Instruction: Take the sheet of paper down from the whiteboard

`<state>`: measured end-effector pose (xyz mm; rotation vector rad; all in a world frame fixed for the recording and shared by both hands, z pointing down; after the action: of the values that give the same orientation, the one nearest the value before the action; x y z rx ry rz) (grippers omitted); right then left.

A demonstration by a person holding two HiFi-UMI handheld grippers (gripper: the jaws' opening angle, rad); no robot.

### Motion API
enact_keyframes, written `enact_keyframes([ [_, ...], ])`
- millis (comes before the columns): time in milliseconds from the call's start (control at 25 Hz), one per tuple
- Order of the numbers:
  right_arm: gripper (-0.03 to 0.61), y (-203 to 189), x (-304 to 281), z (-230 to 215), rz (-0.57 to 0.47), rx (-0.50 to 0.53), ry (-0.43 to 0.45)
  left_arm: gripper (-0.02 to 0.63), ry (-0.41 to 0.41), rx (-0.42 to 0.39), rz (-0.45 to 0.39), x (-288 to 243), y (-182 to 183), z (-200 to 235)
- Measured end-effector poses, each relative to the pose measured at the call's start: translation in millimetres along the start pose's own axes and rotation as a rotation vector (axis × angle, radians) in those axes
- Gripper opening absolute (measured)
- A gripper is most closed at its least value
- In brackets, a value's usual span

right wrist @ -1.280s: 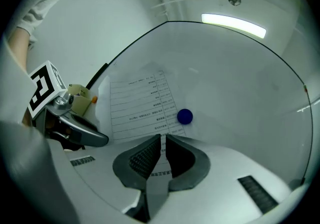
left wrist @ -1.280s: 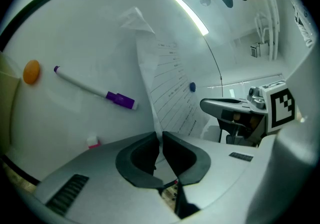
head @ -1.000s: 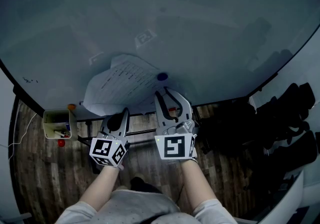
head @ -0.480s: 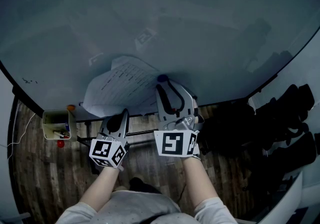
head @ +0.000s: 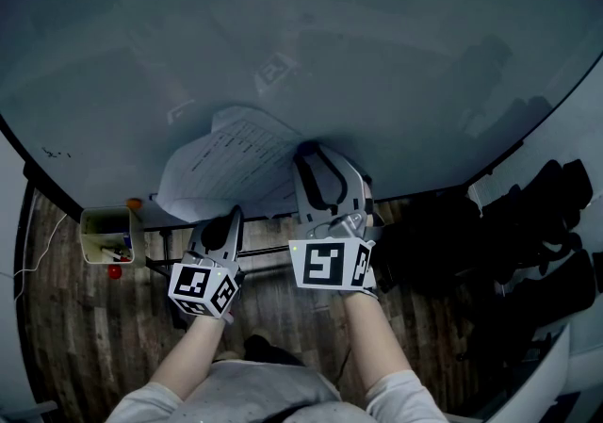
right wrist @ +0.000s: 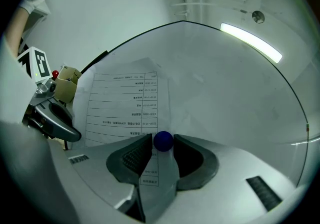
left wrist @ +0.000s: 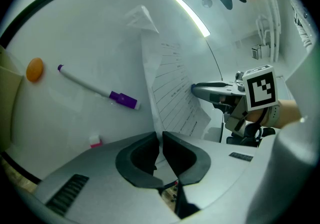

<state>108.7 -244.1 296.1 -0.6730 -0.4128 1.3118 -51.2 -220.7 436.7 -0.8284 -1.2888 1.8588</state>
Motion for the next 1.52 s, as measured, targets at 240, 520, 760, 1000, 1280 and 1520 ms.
enact_keyframes([
  [240,0.132,-1.3,-6.2,-2.1,0.005,-0.005,0.006,0.032,-0.001,0.0,0.001,-4.5,0.8,1.5],
  [520,0.132,-0.7,-6.4,-4.0,0.009,0.026,-0.005,0.032,0.0,0.0,0.0,-5.4,0.6,0.8],
  [760,0.13,-2.9,-7.9,-7.2,0.01,0.033,-0.013,0.032,0.004,0.0,0.0,-9.5,1.8,-0.8],
  [1000,0.13,-2.5,-6.3,-8.2,0.012,0.031,-0.022,0.032,0.003,0.004,-0.004,-8.4,1.0,0.0],
  [1280,0.13,-1.7,-5.3,-11.2,0.014,0.025,-0.026,0.032,0.001,0.006,-0.009,-7.5,2.4,-1.4],
  [1520,0.13,-2.2,-5.8,-13.6,0.024,0.015,-0.034,0.031,0.002,0.004,-0.011,-7.1,3.3,-0.4],
])
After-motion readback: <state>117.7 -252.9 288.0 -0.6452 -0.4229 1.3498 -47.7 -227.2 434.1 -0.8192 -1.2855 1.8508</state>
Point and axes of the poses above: the fingertips, and each gripper's own axes: x backward along the fingers, z to its left, y out of its top, the point moved 8 cm from there along x, backward along the fingers, and after that the axes turned 11 degrees about z, right-handed, at the moved point
